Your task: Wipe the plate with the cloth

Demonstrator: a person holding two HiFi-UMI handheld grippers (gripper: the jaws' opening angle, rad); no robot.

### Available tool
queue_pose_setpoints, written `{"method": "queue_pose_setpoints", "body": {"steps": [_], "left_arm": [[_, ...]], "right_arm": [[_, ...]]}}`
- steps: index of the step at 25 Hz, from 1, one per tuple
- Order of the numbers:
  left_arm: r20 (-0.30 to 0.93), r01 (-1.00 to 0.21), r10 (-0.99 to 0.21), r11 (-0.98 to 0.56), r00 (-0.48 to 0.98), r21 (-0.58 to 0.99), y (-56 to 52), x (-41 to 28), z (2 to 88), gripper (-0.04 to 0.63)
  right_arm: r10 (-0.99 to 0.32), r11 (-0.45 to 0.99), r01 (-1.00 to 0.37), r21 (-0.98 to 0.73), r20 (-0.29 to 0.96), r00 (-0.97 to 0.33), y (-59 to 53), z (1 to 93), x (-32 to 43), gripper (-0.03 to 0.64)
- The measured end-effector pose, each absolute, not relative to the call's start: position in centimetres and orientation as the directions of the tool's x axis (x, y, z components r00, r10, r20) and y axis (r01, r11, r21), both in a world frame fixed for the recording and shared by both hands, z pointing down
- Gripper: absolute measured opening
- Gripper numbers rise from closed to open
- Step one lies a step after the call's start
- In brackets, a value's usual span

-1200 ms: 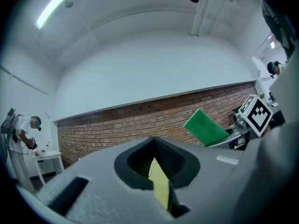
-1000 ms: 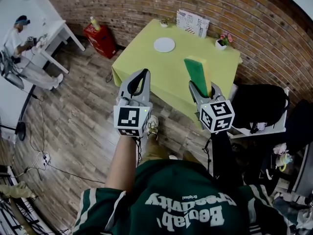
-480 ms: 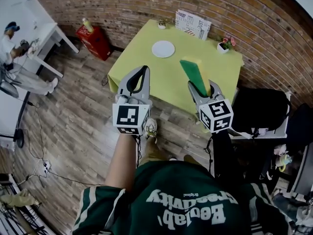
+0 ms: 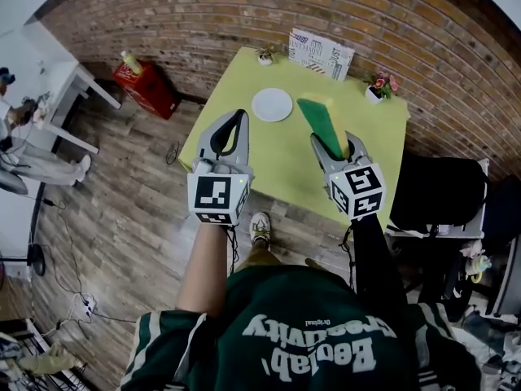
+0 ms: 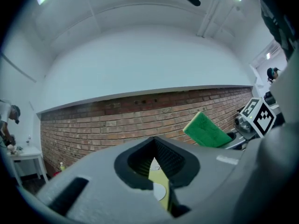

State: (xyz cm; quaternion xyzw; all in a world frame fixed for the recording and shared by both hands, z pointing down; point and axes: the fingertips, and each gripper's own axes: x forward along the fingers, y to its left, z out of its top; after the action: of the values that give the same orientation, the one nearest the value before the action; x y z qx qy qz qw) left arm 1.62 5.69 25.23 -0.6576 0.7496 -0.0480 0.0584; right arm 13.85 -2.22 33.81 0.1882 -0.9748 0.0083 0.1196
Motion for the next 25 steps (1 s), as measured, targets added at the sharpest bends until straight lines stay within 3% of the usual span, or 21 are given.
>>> {"method": "queue_pose_setpoints", "body": {"steps": [8,19,25], "left_arm": [[0.007,-0.989,-0.999,0.044,-0.045,-0.141,-0.4,-4.4,25.8,0.006],[0.013,-0.991,-1.000,-0.023,0.021,-0.130,-4.4,-10.2,26.7,0.006],[0.011,-0.991,-0.999,-0.041,0.040,-0.124,-5.7,-12.3,26.9,0.006]], "right_arm": [[-0.451,0.870,-0.480,-0.115,0.208,-0.868,-8.0,33.5,8.8,0.135],[-0.462,0.867,-0.487,-0.105,0.199,-0.864,-11.1,34.0,3.3,0.125],[-0.534,0.805,-0.573,-0.153,0.235,-0.812,-13.2,34.8,1.7,0.123]]}}
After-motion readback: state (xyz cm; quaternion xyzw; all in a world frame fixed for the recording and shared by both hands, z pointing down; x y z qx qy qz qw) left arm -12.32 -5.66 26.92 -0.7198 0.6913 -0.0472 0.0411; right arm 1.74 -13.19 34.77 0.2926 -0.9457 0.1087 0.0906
